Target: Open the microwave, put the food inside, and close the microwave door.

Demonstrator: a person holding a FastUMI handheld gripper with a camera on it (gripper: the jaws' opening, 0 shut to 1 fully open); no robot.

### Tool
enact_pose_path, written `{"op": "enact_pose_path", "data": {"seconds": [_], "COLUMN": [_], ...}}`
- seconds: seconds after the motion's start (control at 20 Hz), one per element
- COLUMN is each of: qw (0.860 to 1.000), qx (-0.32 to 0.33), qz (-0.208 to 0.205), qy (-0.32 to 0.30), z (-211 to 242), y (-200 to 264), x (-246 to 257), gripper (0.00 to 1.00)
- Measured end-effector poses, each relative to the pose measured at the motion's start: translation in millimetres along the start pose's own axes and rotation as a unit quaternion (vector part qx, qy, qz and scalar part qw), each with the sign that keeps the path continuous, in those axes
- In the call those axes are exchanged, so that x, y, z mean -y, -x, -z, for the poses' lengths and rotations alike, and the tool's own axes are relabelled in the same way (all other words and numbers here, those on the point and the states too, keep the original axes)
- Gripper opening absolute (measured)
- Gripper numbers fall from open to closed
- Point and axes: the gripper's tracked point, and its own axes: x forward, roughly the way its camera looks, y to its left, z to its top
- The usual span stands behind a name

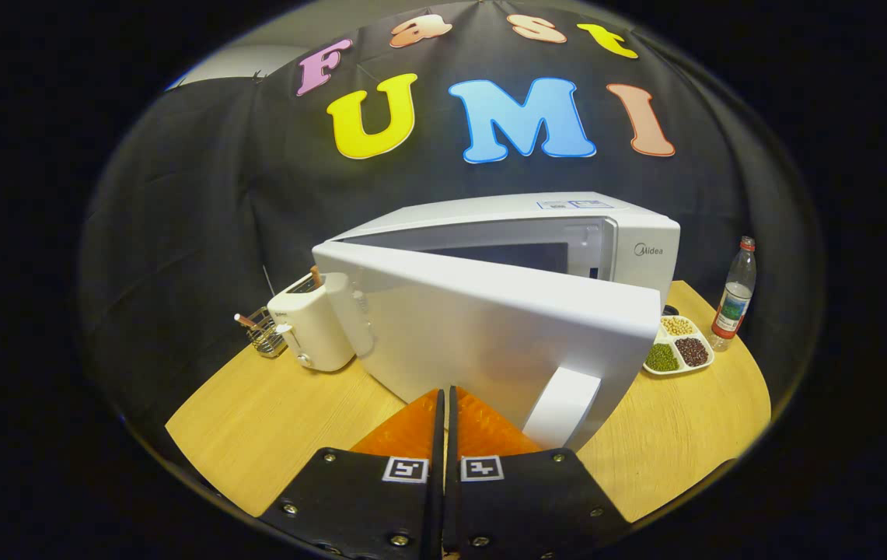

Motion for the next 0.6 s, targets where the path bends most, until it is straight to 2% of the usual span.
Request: {"op": "enact_pose_path", "data": {"seconds": [0.6], "qw": [0.998], "qx": [0.016], "qz": [0.053], "qy": [-0.014], "z": [-34], "y": [-59], "x": [43], "gripper": [0.01]}}
